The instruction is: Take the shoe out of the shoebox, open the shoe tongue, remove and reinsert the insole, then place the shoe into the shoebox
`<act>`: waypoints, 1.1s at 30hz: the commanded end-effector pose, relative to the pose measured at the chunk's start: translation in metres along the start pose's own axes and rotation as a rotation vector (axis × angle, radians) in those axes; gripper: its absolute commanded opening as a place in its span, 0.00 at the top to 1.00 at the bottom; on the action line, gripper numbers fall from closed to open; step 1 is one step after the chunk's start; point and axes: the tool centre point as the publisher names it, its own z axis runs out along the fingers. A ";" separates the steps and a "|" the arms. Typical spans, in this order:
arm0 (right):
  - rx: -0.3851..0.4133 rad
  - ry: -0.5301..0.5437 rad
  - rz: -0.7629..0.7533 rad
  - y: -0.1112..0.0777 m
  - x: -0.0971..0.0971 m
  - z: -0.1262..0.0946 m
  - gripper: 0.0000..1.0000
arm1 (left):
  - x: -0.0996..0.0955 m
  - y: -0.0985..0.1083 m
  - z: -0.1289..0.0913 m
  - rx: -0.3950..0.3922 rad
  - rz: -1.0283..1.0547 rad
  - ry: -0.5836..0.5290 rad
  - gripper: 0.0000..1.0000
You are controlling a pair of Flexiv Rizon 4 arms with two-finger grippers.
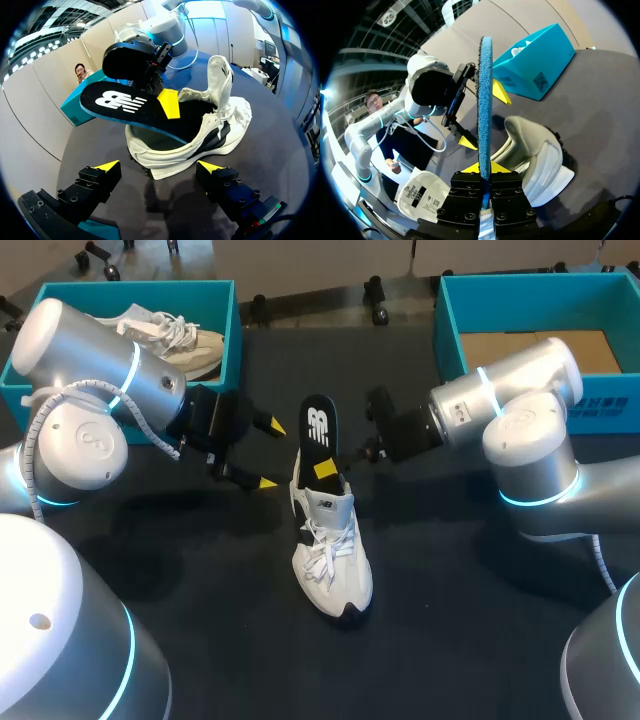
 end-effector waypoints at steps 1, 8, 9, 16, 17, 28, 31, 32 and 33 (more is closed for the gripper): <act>0.001 0.003 0.009 -0.007 0.001 0.008 1.00 | 0.000 0.000 0.001 -0.004 0.000 0.000 0.00; -0.001 0.013 0.041 -0.018 0.005 0.016 1.00 | 0.000 0.000 0.001 -0.004 0.000 0.000 0.00; -0.002 0.014 0.043 -0.018 0.006 0.017 1.00 | 0.000 0.000 0.001 -0.004 0.000 0.000 0.00; -0.001 -0.023 0.029 -0.009 0.008 0.008 0.80 | 0.000 0.000 0.001 -0.004 0.000 0.000 0.00; 0.001 -0.031 0.025 -0.007 0.009 0.006 0.79 | 0.000 0.000 0.001 -0.004 0.000 0.000 0.00; 0.025 -0.071 -0.011 0.012 0.009 -0.014 0.80 | 0.000 0.000 0.001 -0.004 0.000 0.000 0.00; 0.028 -0.070 -0.014 0.014 0.006 -0.016 0.87 | 0.000 0.000 0.001 -0.004 0.000 0.000 0.00; 0.029 -0.064 -0.013 0.014 0.004 -0.016 0.93 | 0.000 0.000 0.001 -0.004 0.000 0.000 0.00; 0.030 -0.059 -0.010 0.013 0.001 -0.015 1.00 | 0.000 0.000 0.001 -0.004 0.000 0.000 0.00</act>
